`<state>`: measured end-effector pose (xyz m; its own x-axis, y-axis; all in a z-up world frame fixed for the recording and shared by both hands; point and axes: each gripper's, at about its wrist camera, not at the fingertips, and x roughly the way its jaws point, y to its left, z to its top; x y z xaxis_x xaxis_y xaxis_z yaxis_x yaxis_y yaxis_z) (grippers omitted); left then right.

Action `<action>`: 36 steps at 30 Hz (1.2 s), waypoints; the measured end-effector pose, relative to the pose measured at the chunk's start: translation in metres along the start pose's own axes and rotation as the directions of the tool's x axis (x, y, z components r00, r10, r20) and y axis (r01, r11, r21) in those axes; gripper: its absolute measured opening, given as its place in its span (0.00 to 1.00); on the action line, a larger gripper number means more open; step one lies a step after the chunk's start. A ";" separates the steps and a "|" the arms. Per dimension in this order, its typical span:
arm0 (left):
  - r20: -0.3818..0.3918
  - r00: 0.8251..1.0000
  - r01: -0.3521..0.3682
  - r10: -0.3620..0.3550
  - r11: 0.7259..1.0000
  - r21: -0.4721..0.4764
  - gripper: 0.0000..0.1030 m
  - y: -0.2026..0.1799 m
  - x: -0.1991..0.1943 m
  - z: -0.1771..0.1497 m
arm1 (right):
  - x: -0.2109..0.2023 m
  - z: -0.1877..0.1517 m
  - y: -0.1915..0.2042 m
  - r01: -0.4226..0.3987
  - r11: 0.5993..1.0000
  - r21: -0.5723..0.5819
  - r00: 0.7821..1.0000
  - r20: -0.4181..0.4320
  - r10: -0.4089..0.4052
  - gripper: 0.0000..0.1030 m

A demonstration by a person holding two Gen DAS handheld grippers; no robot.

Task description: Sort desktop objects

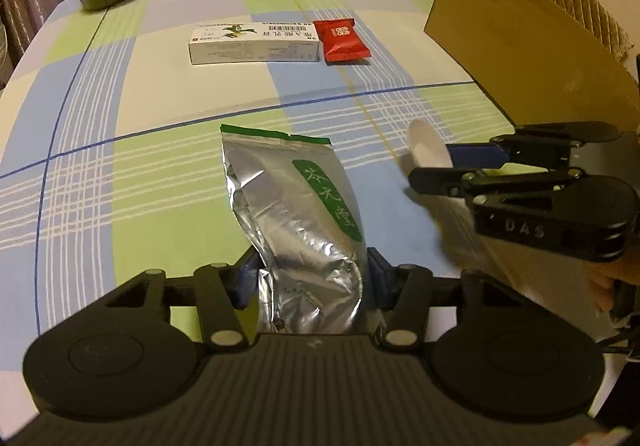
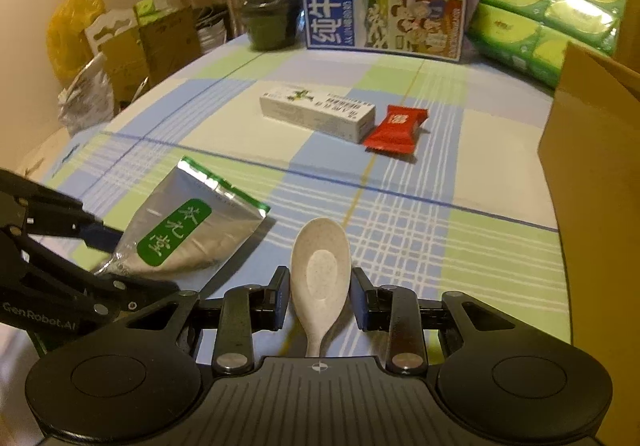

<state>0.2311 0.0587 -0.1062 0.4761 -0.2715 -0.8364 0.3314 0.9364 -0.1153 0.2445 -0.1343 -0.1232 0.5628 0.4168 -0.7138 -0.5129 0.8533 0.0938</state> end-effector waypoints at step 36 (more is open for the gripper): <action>0.134 0.990 0.042 -0.036 0.999 -0.036 0.45 -0.037 -0.066 0.010 | -0.090 0.009 -0.008 0.042 0.993 0.112 0.985 0.161 -0.060 0.28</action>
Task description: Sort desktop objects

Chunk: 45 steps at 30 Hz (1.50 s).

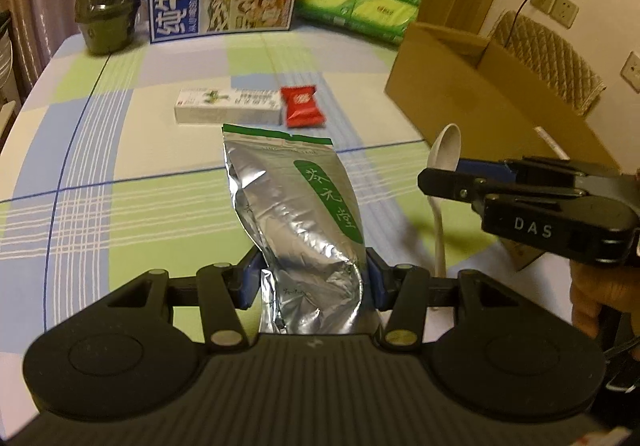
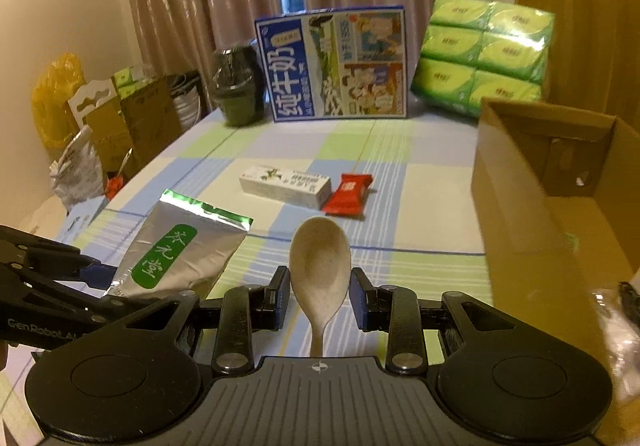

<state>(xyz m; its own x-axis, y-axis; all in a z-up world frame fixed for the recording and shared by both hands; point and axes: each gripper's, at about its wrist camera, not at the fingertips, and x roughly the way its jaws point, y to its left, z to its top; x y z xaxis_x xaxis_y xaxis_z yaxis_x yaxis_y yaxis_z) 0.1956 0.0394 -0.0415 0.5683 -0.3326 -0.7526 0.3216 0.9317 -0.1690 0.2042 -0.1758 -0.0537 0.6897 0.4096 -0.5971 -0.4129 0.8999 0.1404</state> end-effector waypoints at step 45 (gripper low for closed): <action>0.081 0.991 0.089 -0.109 0.972 0.216 0.45 -0.220 -0.055 0.089 | -0.200 0.079 -0.122 0.214 0.973 0.091 0.954 0.196 -0.228 0.28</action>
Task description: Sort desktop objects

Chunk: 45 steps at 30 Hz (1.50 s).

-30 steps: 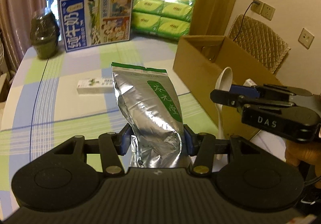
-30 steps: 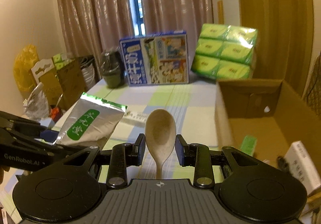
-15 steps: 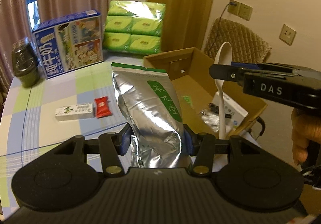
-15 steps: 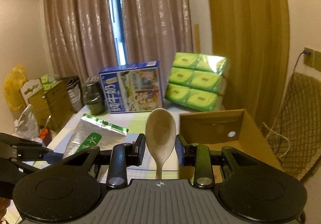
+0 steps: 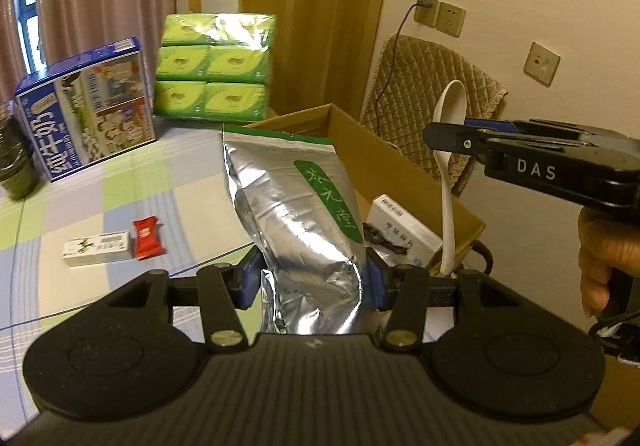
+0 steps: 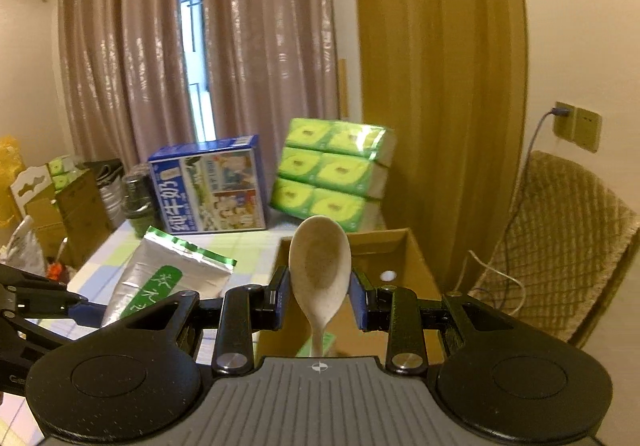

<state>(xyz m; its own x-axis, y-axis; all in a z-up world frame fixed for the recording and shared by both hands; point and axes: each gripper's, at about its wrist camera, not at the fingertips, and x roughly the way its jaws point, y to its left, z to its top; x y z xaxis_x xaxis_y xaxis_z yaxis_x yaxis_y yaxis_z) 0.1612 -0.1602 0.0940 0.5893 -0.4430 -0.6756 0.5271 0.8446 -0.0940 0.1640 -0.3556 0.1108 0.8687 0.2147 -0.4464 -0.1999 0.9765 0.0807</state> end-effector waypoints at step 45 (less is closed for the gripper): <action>-0.021 0.999 0.037 -0.040 0.992 -0.122 0.47 -0.025 0.126 0.061 | 0.075 0.006 -0.086 0.073 0.997 0.036 0.994 -0.078 -0.070 0.28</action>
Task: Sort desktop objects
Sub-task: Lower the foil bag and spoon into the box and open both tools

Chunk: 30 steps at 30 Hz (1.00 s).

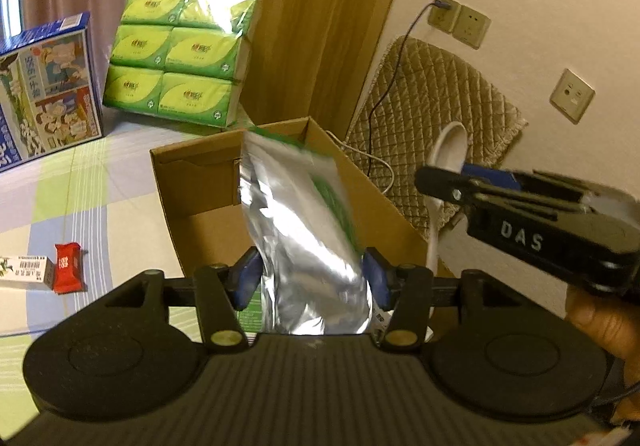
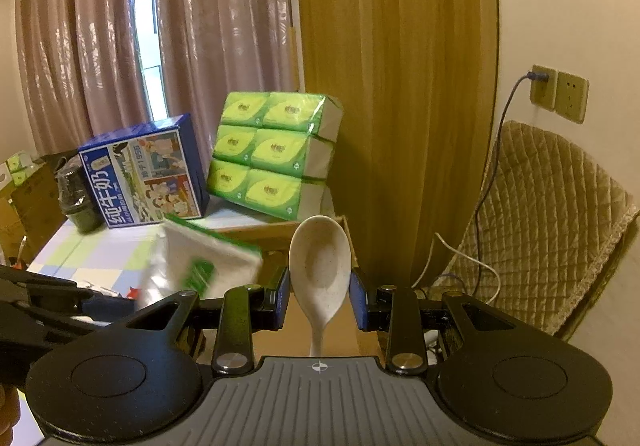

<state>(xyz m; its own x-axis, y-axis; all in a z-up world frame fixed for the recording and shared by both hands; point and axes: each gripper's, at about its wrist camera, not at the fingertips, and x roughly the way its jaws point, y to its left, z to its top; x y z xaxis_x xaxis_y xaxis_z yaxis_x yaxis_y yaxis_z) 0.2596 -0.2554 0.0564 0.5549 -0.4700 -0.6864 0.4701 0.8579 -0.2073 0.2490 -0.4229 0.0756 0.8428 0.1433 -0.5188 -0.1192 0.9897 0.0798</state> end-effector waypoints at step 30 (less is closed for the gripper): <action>0.069 0.996 -0.053 0.057 0.997 -0.062 0.56 0.063 -0.056 -0.034 | 0.011 -0.016 0.023 -0.019 0.998 0.066 0.999 -0.033 0.022 0.72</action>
<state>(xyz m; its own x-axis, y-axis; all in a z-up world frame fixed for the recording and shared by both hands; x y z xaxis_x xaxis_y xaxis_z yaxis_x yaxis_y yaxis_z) 0.2348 -0.1682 0.0581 0.6267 -0.4336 -0.6475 0.3966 0.8927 -0.2139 0.2471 -0.3985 0.0577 0.8222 0.1648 -0.5448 -0.1008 0.9842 0.1456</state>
